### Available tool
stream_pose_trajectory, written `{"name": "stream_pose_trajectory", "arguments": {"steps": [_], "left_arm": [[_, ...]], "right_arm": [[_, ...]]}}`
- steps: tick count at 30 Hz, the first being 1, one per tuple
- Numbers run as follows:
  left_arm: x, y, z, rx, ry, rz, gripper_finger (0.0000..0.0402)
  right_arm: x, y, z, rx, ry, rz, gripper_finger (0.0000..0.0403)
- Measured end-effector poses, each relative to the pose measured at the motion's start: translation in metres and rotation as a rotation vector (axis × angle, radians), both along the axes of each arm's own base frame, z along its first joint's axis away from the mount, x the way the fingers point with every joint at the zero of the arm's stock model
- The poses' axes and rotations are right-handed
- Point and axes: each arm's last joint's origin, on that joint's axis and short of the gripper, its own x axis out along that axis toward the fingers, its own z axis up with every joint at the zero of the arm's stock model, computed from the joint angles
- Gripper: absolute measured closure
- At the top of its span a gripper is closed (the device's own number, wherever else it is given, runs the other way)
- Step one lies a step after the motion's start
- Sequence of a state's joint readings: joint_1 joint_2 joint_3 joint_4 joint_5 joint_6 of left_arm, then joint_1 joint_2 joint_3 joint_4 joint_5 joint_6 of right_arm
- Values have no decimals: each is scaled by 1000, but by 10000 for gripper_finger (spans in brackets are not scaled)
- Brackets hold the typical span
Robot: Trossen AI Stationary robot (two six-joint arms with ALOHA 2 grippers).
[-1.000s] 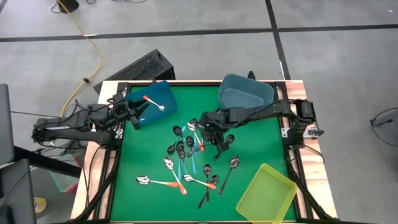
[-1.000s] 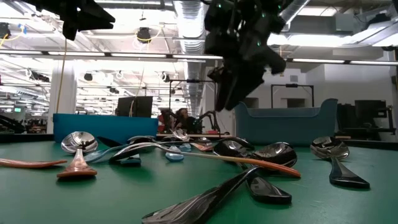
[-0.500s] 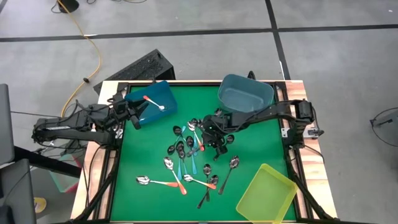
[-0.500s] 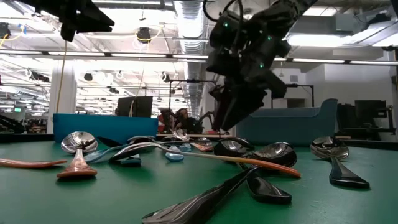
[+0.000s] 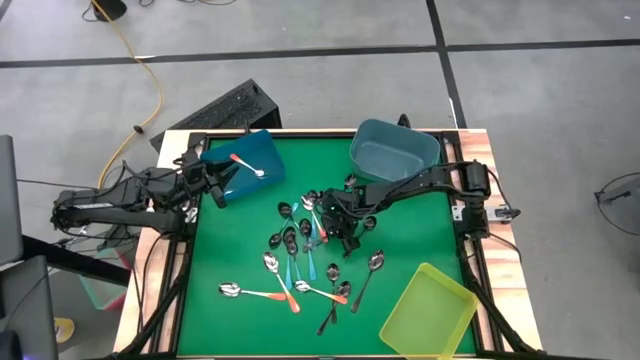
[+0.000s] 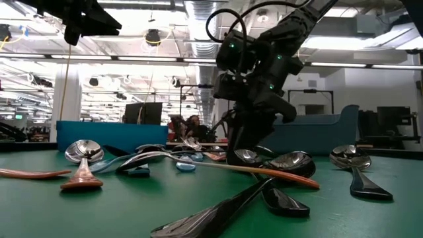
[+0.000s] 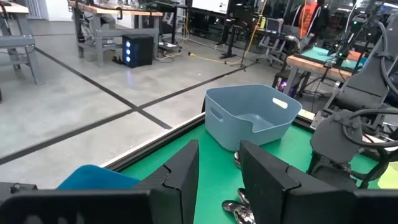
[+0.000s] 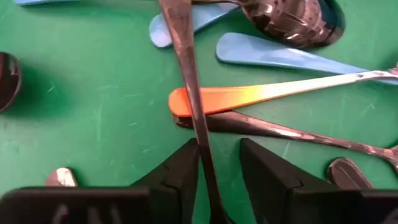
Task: Sort silverware by color (type)
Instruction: Put the black spoon into the blue bin
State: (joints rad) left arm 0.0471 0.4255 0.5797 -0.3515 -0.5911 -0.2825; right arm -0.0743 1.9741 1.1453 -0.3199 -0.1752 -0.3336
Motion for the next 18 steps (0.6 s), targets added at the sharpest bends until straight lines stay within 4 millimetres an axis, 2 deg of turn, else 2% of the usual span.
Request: {"name": "stream_pose_trajectory", "arguments": {"steps": [9,14,18], "left_arm": [[0,0,0,9,6,18,301],[0,0,0,10,8,17,301],[0,0,0,12,9,17,301]], "right_arm": [[-3,-2,10,-16,-1,-69,387],[-3,-2,10,19,11,-131,383],[-7,-3,19,34,8,-145,388]]}}
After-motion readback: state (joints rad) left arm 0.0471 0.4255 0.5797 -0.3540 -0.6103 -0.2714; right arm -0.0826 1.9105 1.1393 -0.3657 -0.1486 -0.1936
